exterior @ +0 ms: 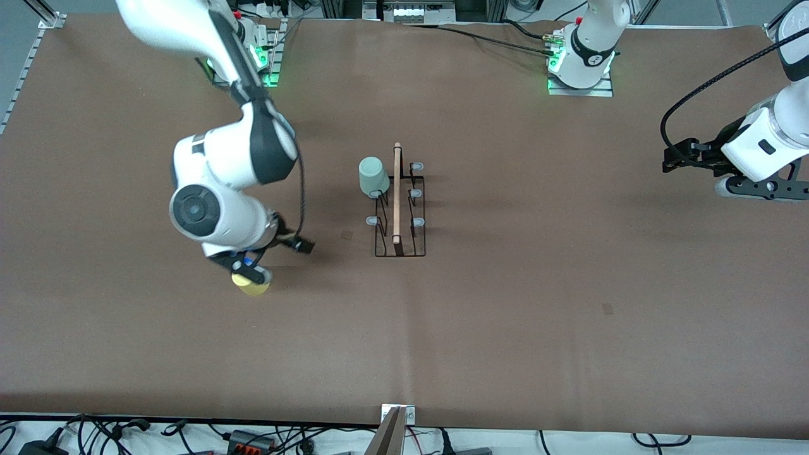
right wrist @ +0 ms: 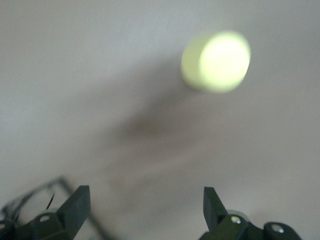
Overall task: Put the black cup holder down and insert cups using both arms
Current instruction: 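Reach the yellow cup with the right gripper and grasp it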
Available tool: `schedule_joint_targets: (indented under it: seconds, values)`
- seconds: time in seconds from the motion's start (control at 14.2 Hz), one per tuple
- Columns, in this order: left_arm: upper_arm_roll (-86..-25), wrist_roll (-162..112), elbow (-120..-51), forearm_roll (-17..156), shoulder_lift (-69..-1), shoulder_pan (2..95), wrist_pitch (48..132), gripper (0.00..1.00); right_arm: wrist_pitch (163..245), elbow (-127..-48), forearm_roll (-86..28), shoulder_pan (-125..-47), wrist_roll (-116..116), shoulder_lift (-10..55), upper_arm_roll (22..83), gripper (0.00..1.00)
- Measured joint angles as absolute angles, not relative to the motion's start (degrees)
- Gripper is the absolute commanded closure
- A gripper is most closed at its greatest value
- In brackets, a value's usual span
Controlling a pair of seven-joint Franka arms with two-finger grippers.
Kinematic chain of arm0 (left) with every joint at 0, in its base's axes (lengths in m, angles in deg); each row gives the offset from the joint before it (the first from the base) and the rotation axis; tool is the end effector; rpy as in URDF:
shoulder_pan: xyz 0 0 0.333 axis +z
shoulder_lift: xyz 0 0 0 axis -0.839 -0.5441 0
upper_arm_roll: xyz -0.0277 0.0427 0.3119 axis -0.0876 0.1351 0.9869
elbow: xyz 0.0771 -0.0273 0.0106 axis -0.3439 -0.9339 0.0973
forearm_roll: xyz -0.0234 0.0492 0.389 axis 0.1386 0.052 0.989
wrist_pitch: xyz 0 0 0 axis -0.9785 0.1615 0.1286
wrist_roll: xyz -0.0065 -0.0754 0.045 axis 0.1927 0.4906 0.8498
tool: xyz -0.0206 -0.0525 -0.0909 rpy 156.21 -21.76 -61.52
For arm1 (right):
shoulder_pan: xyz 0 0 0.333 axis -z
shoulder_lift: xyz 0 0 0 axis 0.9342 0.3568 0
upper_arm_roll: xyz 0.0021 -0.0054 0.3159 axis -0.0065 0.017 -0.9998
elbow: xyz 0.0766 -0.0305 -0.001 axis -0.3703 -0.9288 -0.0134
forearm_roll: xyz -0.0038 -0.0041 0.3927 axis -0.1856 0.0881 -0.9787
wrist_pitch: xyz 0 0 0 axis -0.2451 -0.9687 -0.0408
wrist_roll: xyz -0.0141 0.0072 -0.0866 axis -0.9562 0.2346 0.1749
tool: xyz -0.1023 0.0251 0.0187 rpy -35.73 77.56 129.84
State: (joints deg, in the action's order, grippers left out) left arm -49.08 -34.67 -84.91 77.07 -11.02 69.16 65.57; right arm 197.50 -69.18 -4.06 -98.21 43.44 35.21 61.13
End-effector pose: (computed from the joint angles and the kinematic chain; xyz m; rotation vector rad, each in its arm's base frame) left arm 0.5566 0.0009 0.5395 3.0958 -0.0847 -0.2179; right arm 0.6687 0.2322 0.3326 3.0495 -0.6896 -0.1890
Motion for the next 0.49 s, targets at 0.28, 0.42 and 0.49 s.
schedule_joint_targets:
  seconds: [0.28, 0.42, 0.49]
  values:
    - [-48.5, -34.4, -84.9, 76.3, -11.2, 69.2, 66.5, 0.00, 204.3, -68.2, -2.4, -92.4, 29.4, 41.2, 61.2, 0.00]
    - [-48.4, -34.4, -84.6, 76.3, -11.4, 69.4, 66.4, 0.00, 205.0, -67.0, -2.4, -91.0, 24.9, 43.2, 61.1, 0.00]
    - [-48.4, -34.4, -84.6, 76.3, -11.5, 69.5, 66.4, 0.00, 205.0, -66.5, -2.4, -90.8, 23.7, 43.7, 61.1, 0.00]
